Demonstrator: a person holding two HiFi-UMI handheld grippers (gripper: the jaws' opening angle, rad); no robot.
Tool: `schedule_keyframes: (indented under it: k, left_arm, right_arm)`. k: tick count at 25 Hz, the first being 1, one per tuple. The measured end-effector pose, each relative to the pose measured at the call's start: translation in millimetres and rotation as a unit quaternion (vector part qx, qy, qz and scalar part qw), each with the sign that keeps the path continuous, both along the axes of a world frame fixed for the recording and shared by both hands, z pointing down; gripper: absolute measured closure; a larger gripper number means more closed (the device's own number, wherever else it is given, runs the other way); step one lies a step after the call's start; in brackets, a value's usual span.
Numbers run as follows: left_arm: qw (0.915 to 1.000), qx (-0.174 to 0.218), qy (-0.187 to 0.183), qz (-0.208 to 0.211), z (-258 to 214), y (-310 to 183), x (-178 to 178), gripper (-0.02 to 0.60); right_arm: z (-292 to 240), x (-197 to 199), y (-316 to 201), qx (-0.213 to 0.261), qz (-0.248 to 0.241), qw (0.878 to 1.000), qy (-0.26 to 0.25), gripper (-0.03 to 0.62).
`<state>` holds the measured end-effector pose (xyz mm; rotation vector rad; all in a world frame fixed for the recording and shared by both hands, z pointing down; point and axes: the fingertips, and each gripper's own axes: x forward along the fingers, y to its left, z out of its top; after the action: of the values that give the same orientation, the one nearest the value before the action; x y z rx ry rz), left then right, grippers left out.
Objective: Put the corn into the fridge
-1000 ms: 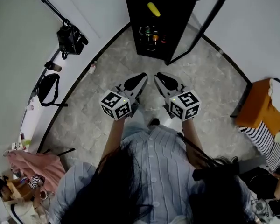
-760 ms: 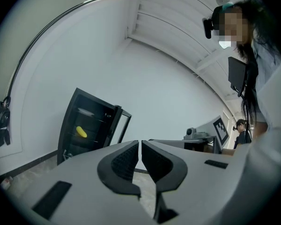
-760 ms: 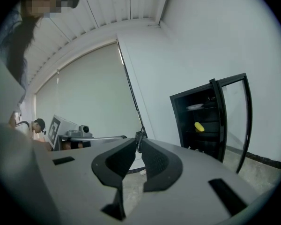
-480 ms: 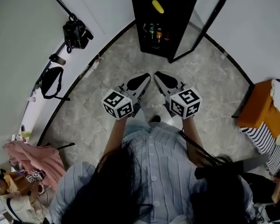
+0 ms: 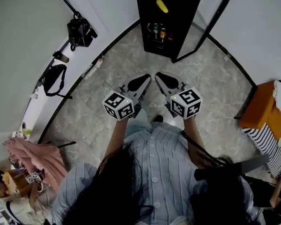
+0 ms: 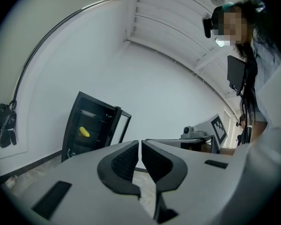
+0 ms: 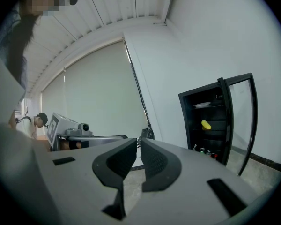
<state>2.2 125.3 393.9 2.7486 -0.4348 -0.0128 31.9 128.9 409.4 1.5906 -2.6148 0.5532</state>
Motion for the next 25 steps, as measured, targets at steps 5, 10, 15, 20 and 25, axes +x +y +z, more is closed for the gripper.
schedule_keyframes:
  k: [5,10,15,20,25]
  left_arm:
    - [1.0,-0.002,-0.002,0.002,3,7,-2,0.574]
    - [1.0,-0.004,-0.003,0.004,3,9,-4,0.574]
    - [1.0,-0.003,-0.002,0.006,3,12,-7,0.574]
    - [1.0,-0.001,-0.001,0.008,6,15,-2,0.572]
    - [0.9999,0.0,0.0,0.01,4,14,-4,0.572]
  right_arm:
    - [3,-5,6,-0.004,-0.005,1.0,0.004,0.562]
    - [5,-8,8,-0.01,-0.006,1.0,0.006,0.562]
    - [6,-10,10,-0.013,-0.006,1.0,0.008,0.562]
    - [11,-6,14,-0.015,-0.006,1.0,0.01,0.562]
    - [9,-8,11,-0.014,-0.003,1.0,0.009,0.562]
